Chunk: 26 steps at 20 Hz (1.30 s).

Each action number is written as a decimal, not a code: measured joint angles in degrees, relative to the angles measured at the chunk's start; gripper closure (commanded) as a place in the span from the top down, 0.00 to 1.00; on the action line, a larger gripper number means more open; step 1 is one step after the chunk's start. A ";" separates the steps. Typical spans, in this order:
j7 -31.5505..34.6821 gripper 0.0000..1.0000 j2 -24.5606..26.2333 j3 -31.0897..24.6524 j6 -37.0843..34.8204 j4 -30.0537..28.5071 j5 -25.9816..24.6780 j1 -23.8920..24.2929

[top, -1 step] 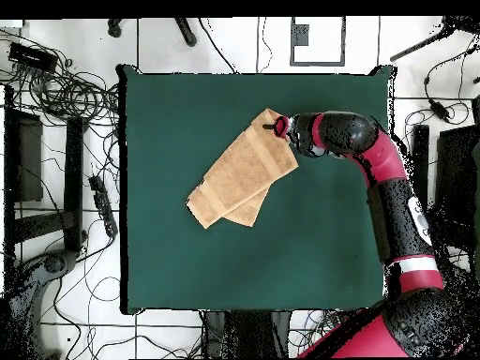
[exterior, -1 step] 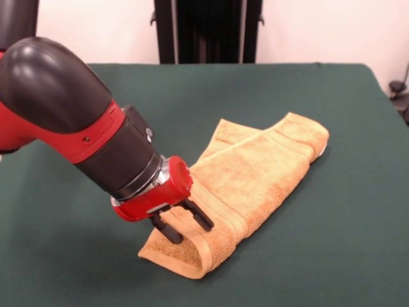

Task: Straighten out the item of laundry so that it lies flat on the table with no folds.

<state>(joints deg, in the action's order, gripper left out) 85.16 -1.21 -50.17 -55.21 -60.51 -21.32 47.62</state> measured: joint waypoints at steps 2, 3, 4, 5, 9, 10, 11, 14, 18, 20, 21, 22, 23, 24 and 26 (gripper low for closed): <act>0.00 1.00 0.75 -0.41 0.11 0.01 0.23 0.04; 0.00 1.00 0.98 -0.69 0.25 0.01 0.37 0.13; 0.00 1.00 1.22 -0.97 0.39 0.01 0.52 0.22; 0.00 1.00 1.32 -1.06 0.44 0.01 0.55 0.25; 0.00 1.00 1.67 -1.47 0.50 0.04 0.56 0.46; 0.00 1.00 1.79 -1.65 0.51 0.05 0.55 0.54; 0.00 1.00 1.89 -1.76 0.51 0.05 0.55 0.58; 0.00 1.00 2.24 -2.14 0.51 0.18 0.53 0.65; 0.00 1.00 3.08 -2.96 0.50 0.68 0.55 0.74; 0.00 1.00 3.40 -3.33 0.50 0.82 0.53 0.84; 0.00 1.00 3.55 -3.53 0.51 0.84 0.53 0.92; 0.00 1.00 3.77 -3.79 0.53 0.85 0.53 1.02; 0.00 1.00 3.93 -3.98 0.58 0.85 0.52 1.09; 0.00 1.00 4.18 -4.28 0.65 0.85 0.53 1.19; 0.00 1.00 4.59 -4.72 0.71 0.89 0.56 1.29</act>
<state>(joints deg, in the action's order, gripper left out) 85.16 3.38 -54.90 -54.50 -59.62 -20.76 48.91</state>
